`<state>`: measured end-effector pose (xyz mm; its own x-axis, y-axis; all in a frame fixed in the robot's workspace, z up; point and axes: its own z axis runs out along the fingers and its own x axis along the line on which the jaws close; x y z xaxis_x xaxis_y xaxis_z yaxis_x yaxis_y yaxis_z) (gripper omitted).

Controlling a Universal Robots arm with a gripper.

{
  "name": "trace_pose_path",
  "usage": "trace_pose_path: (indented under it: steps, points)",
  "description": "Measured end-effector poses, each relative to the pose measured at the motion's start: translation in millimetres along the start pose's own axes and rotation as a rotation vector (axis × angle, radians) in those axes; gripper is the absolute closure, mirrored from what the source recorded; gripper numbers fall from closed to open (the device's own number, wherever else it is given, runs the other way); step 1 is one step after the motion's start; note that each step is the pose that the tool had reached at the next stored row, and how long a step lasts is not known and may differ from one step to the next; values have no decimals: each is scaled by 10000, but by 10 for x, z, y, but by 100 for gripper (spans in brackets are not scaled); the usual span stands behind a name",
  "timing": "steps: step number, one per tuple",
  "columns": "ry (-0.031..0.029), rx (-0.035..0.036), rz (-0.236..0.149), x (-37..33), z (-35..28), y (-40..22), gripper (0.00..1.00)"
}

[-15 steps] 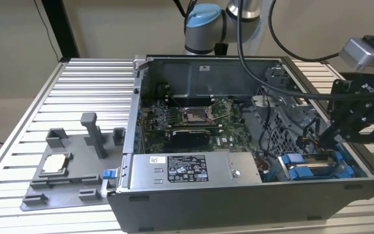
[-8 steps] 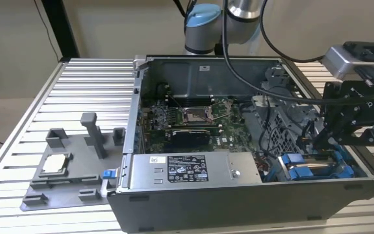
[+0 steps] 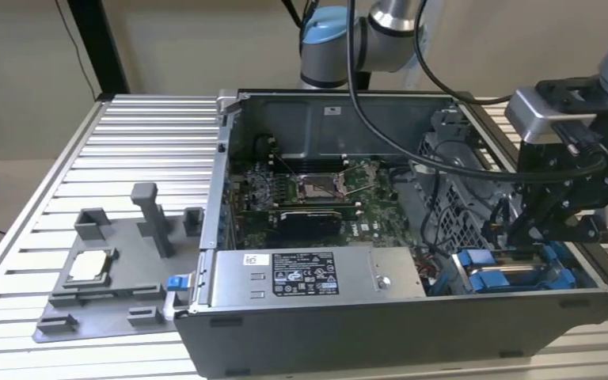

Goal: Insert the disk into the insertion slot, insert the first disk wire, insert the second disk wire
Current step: 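Insert the first disk wire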

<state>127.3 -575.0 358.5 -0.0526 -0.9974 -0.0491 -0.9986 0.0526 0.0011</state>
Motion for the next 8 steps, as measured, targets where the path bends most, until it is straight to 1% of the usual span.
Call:
trace_pose_path:
  steps: [5, 8]
  points:
    - [1, -2, 0, 0, 3, 0, 100]
    - [0, -1, 1, 0, 20, -3, 100]
